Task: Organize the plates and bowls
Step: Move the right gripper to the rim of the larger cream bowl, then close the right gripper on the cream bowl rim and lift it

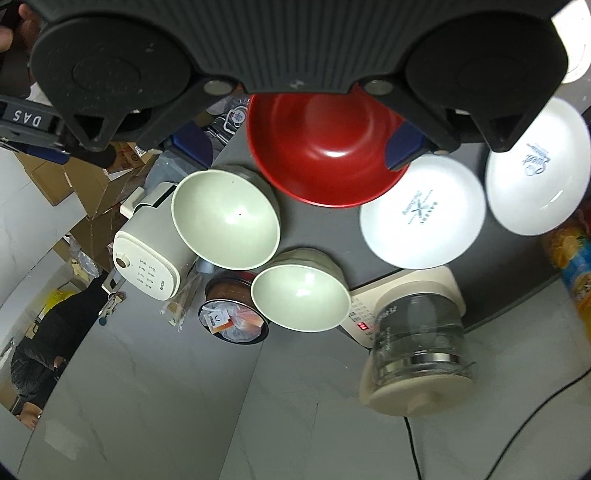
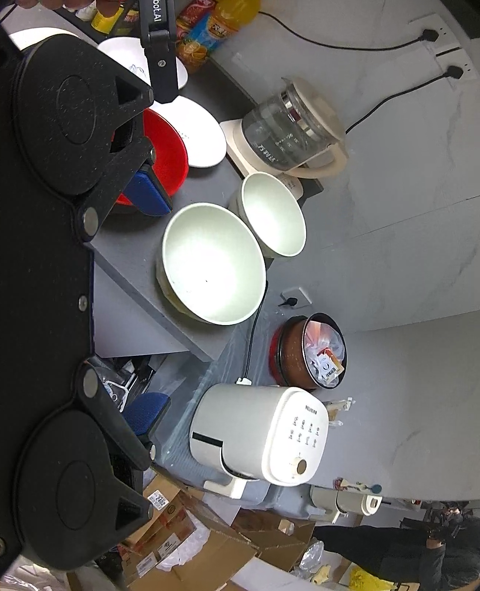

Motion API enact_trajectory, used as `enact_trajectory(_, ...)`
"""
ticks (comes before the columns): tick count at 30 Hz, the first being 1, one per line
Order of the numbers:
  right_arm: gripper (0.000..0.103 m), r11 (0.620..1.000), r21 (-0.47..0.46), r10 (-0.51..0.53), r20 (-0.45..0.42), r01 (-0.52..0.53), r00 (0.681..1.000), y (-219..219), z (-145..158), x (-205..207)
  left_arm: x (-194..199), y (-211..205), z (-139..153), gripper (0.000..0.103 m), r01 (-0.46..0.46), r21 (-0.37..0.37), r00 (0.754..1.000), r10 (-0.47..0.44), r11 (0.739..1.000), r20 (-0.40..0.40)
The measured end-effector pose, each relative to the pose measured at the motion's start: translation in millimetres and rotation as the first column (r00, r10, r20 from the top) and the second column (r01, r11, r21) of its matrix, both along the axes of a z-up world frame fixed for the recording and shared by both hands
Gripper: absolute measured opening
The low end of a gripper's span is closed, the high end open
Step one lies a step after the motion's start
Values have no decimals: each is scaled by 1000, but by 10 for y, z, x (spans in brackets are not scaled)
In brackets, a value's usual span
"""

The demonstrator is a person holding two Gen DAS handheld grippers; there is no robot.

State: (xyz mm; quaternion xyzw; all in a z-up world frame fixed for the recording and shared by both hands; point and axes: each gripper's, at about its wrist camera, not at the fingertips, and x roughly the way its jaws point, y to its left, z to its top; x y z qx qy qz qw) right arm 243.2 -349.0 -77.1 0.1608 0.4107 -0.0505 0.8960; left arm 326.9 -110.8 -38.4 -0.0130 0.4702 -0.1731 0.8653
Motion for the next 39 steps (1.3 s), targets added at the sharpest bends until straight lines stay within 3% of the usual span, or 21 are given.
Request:
enact_trajectory(9, 103, 996, 9, 84, 2, -84, 996, -208, -150, 535, 417, -355, -151, 93, -30, 21, 999, 30, 999, -34)
enact_trajectory(15, 102, 990, 12, 143, -28, -143, 989, -298, -348, 884, 737, -549, -367, 81, -72, 38, 993, 75, 997, -89)
enact_trajectory(22, 85, 980, 67, 194, -89, -189, 977, -357, -652, 1217, 1006, -758, -588, 71, -105, 75, 984, 115, 992, -135)
enact_trajectory(27, 82, 972, 62, 233, -114, -227, 966, -299, -825, 1373, 1185, -821, -754, 60, -142, 117, 974, 160, 983, -162)
enact_trajectory(33, 55, 966, 97, 254, -152, -241, 955, -329, -1032, 1496, 1358, -852, -943, 48, -162, 132, 963, 186, 978, -195)
enact_trajectory(37, 28, 962, 142, 256, -173, -233, 951, -376, -1133, 1518, 1467, -885, -1034, 40, -172, 129, 958, 196, 977, -211)
enact_trajectory(39, 24, 961, 133, 264, -175, -243, 949, -371, -1157, 1523, 1504, -897, -1076, 38, -176, 121, 954, 200, 977, -222)
